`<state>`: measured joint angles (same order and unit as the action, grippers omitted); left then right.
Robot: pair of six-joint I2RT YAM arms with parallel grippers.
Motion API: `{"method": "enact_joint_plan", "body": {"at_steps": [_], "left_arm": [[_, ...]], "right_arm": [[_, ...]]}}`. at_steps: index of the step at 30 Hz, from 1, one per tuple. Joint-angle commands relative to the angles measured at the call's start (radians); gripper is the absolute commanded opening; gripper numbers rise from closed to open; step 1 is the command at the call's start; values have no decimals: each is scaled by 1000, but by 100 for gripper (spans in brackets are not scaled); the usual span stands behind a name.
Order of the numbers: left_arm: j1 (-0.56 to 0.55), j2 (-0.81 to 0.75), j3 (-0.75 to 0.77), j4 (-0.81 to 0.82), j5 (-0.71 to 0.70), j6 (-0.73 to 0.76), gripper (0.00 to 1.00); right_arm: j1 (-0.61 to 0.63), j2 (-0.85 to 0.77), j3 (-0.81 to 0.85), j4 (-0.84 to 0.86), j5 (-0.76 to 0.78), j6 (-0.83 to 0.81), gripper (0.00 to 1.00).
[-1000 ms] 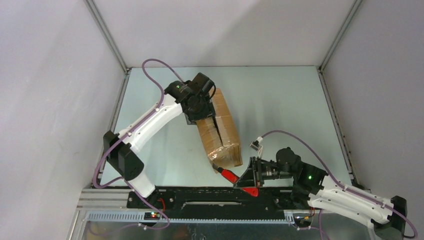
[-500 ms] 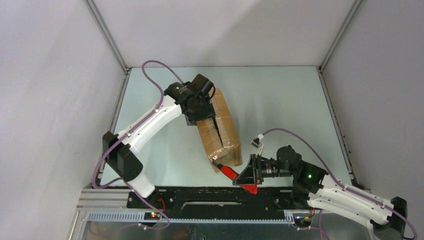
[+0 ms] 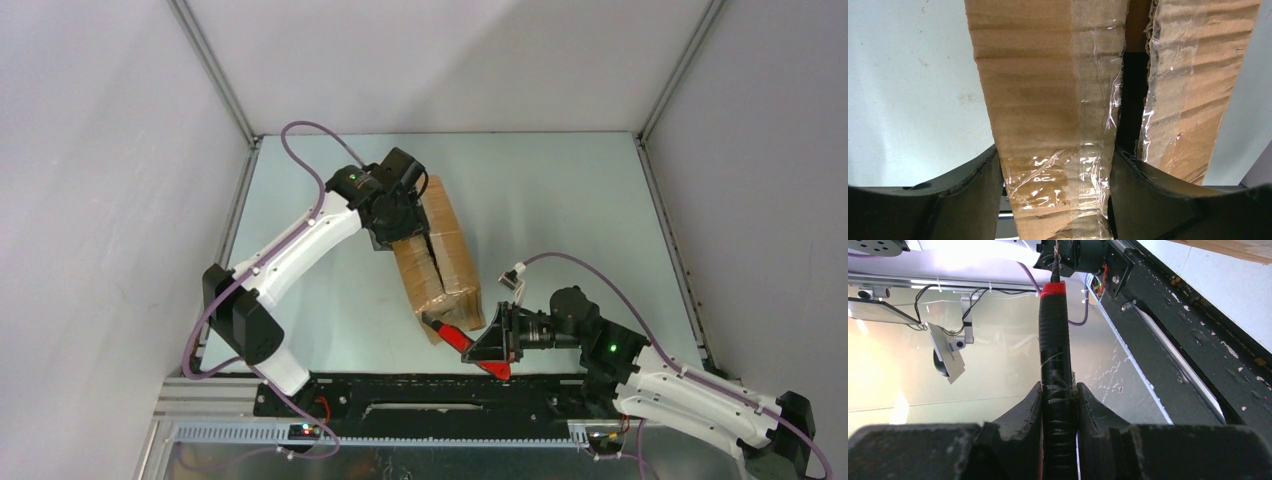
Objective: Unpack the express box
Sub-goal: Cut the express box at the center of the board.
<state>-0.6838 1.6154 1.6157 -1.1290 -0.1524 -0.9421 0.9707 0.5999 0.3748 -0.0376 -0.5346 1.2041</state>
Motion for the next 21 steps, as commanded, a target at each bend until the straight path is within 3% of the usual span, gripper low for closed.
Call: {"method": "enact_joint_plan", "body": {"at_steps": [1,21], "left_arm": [[1,-43,-20,36,37,-8,0],[1,-56,-73,52,119,-71,0]], "right_arm": [[-7,-20,47,89,11,-1,0],[-18,11,34,140,46,-31,0]]}}
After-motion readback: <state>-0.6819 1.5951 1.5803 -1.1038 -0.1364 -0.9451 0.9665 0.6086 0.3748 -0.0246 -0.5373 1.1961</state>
